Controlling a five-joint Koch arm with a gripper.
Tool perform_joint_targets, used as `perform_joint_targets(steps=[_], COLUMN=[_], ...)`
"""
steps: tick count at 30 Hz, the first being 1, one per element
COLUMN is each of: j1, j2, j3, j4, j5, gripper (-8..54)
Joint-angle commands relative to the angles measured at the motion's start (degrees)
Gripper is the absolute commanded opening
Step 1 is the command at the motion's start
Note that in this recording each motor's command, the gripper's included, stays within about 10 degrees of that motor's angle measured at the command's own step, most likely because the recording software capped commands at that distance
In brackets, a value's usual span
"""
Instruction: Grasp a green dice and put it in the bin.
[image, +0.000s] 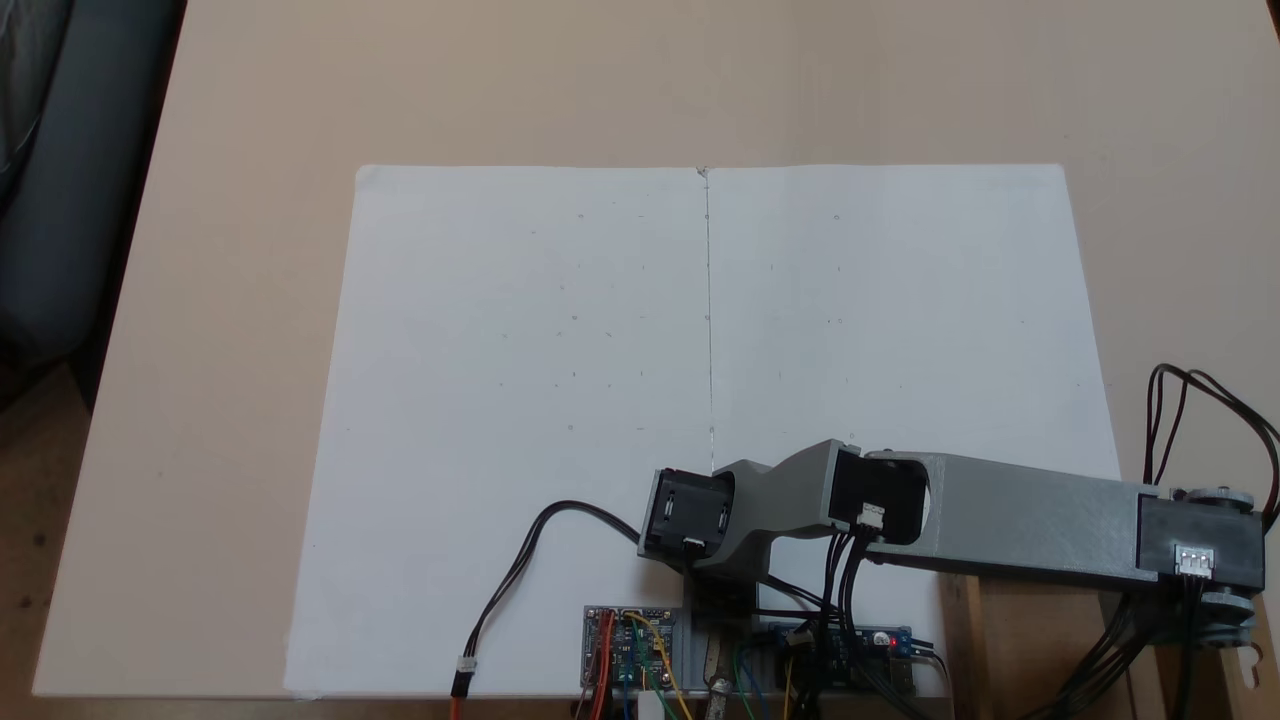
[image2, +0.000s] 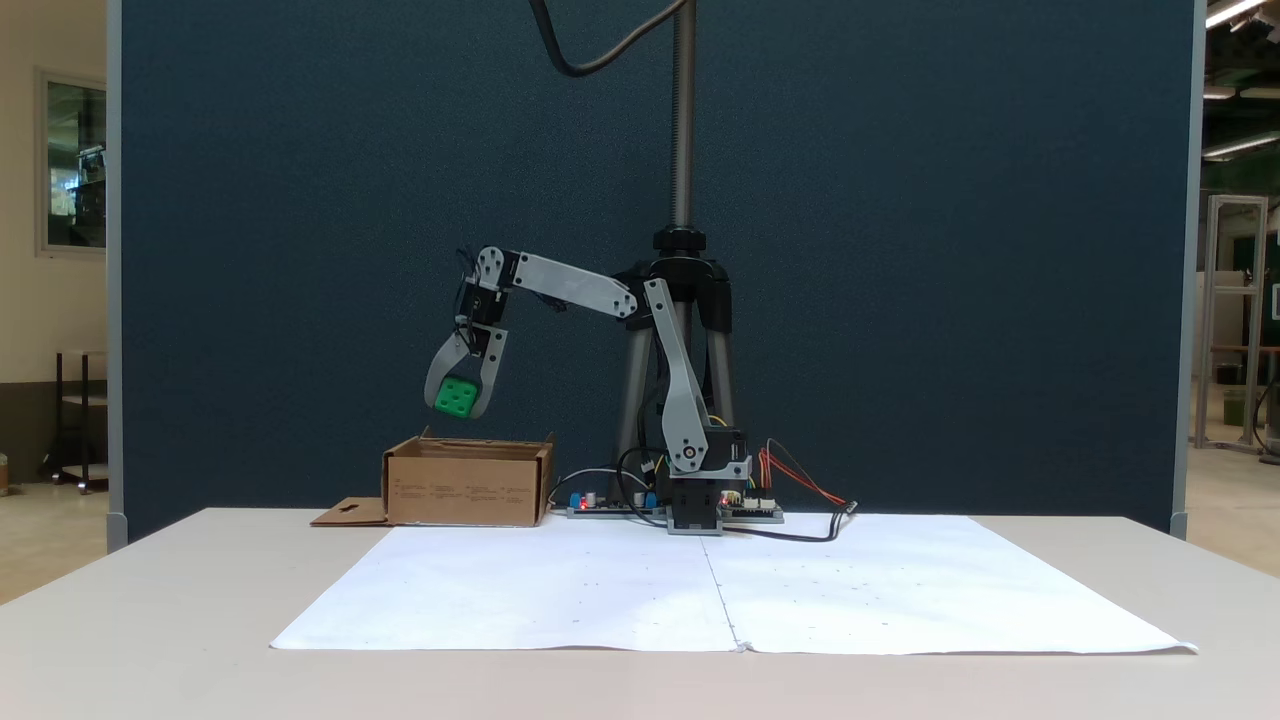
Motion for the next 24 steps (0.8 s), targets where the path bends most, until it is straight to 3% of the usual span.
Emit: perform_joint_targets(steps=[1,22,23,24], j1=[1.1,1.1,1.2,1.2], j2=[1.2,0.1,0.0,-0.2], j3=[-1.4,-0.9,-0.8,-0.2], j4=[1.5,10.0,10.0,10.2], j5=[-5.6,-7.3,-7.3,-7.3], gripper=[12.1,12.1,14.3,23.9])
